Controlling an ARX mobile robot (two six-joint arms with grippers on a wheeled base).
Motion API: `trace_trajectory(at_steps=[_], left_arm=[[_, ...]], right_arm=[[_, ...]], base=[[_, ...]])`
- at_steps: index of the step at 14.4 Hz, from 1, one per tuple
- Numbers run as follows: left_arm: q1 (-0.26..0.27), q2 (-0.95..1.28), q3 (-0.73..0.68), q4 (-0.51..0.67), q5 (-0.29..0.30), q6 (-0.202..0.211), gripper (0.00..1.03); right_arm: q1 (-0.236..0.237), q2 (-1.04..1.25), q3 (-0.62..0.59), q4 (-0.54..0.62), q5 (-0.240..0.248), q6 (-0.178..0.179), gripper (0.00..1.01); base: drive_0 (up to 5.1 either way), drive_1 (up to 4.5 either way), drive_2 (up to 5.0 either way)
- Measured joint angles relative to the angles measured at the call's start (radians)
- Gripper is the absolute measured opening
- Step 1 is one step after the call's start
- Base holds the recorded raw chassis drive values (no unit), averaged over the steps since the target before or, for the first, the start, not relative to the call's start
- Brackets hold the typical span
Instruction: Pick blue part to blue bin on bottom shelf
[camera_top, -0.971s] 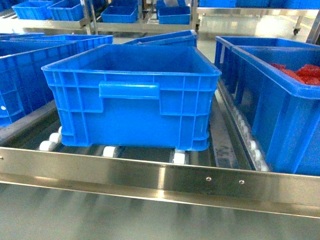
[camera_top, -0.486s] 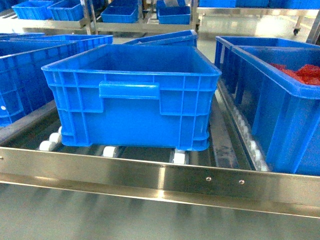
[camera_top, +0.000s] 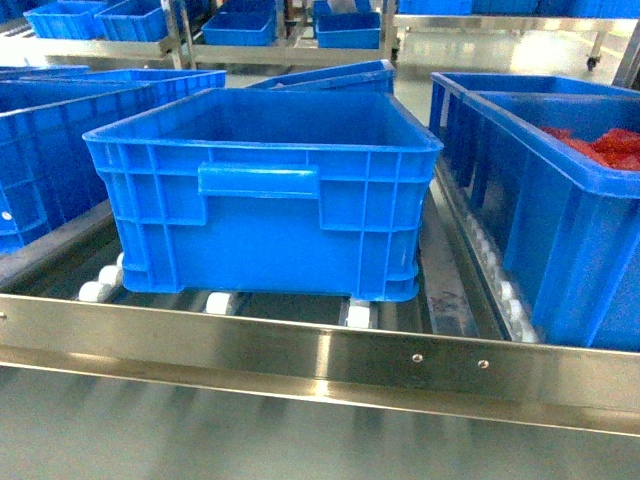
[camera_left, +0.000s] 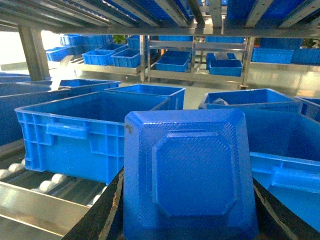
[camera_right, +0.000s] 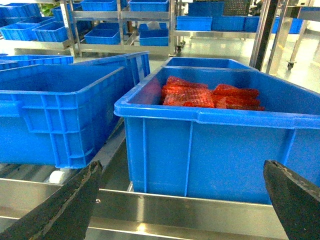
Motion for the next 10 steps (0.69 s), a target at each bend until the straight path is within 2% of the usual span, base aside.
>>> trace_trajectory(at_steps=[4,10], left_arm=[[0.0,0.0,0.0,0.0,0.0,0.0,0.44],[0.0,0.0,0.0,0.0,0.0,0.0,0.44]], right_arm=[[0.0,0.0,0.0,0.0,0.0,0.0,0.98],[0.0,0.0,0.0,0.0,0.0,0.0,0.98]], base=[[0.0,0.24,-0.2],[0.1,1.52,-1.2]])
